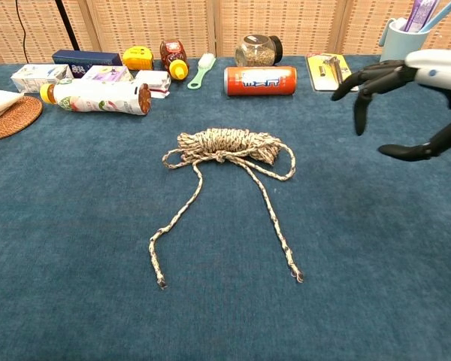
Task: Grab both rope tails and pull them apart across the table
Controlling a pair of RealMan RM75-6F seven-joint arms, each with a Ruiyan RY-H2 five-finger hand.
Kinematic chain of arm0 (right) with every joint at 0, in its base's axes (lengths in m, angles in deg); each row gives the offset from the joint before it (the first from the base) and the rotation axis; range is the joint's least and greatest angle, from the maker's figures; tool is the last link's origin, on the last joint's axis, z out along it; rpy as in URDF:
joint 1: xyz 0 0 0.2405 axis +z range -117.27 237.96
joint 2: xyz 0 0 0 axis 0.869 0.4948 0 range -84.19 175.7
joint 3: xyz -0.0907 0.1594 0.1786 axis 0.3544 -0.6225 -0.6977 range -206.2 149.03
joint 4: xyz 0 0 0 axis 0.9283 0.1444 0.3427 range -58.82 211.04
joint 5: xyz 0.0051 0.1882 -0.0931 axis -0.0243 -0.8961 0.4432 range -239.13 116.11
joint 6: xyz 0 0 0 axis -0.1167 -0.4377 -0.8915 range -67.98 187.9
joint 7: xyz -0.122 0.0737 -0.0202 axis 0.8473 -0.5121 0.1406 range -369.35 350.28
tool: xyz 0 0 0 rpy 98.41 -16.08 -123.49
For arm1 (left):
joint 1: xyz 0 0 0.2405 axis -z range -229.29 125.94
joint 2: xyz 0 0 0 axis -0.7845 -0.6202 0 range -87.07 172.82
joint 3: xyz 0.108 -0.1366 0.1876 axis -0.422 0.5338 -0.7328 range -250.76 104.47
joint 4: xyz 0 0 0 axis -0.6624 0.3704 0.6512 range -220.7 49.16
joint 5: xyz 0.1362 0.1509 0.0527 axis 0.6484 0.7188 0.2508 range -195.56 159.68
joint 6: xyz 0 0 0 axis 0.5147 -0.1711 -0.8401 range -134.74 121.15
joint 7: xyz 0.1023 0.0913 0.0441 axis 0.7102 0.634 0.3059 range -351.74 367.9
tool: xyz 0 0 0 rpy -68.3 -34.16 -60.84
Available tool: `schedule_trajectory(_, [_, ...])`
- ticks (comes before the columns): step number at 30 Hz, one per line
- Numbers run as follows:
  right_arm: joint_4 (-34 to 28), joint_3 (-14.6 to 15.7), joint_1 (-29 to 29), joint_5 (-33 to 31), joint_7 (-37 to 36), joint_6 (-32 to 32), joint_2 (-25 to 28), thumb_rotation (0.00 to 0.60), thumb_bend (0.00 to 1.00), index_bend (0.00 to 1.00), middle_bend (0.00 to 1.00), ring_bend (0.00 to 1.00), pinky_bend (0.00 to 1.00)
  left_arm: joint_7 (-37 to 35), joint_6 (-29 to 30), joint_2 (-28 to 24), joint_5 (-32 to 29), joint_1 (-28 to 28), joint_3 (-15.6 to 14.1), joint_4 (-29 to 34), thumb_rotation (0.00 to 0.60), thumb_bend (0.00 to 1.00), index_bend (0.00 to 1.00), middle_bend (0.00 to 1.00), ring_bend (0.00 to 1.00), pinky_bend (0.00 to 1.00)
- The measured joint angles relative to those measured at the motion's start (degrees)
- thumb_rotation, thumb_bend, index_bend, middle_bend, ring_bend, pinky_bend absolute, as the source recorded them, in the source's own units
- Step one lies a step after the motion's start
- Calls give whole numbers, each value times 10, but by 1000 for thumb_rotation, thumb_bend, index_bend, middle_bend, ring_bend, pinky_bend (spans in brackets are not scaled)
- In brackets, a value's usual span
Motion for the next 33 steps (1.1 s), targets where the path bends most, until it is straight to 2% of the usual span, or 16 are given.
schedule_trajectory(26, [78, 33, 101, 47, -4, 48, -81, 600, 387, 477, 193, 93, 0, 4, -16, -16, -17, 12, 4, 13, 600, 404, 339, 81, 26, 0])
schedule_trajectory(33, [124, 46, 126, 79, -10, 39, -123, 600, 388, 475, 193, 93, 0, 1, -20, -22, -22, 12, 1, 14, 600, 404, 339, 81, 26, 0])
